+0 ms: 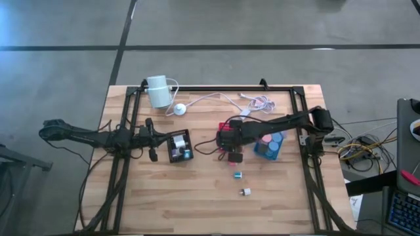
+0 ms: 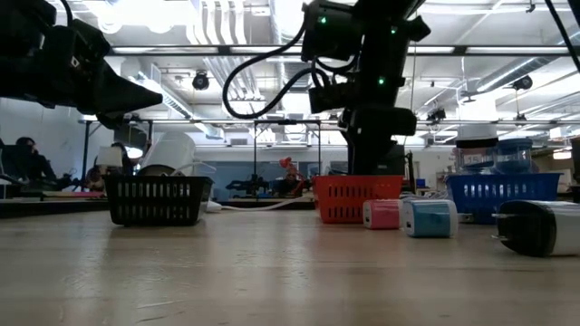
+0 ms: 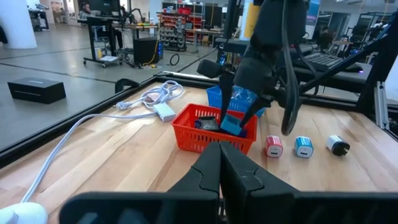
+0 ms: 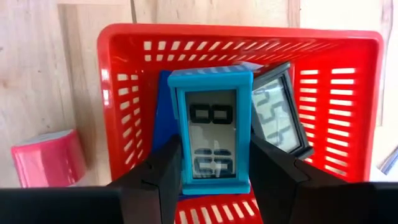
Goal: Pick & Place Office items
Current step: Put the light blue digital clock into the red bin, then put the light blue charger adapter into the black bin
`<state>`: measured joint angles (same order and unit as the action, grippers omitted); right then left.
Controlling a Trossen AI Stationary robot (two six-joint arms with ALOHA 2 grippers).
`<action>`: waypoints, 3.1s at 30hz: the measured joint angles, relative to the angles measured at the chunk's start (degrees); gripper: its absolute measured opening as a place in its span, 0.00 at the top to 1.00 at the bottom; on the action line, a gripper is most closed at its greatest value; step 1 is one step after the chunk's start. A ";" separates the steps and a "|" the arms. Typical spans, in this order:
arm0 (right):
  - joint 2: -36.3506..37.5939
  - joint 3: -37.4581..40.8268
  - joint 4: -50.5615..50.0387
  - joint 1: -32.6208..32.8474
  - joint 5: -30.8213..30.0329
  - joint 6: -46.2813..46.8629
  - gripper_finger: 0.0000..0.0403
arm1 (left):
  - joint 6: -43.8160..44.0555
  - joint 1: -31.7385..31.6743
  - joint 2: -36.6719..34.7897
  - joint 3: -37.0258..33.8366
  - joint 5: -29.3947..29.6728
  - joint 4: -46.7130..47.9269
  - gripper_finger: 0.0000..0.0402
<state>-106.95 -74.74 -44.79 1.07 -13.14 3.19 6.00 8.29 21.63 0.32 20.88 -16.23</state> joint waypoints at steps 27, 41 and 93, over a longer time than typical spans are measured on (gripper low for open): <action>-1.10 0.11 -0.12 -0.74 1.65 -0.38 0.50 | -0.01 -0.02 0.00 0.00 0.00 0.65 0.99; 11.90 0.24 -0.80 -0.56 3.23 -2.59 0.50 | -0.20 -0.02 0.00 0.00 0.00 0.95 0.99; 99.71 68.01 59.95 0.01 16.41 1.94 0.98 | 0.24 -0.01 0.00 0.00 0.14 2.19 0.99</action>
<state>-7.24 -6.73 15.16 1.08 3.27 5.12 6.24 8.28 21.63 0.32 21.03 -14.04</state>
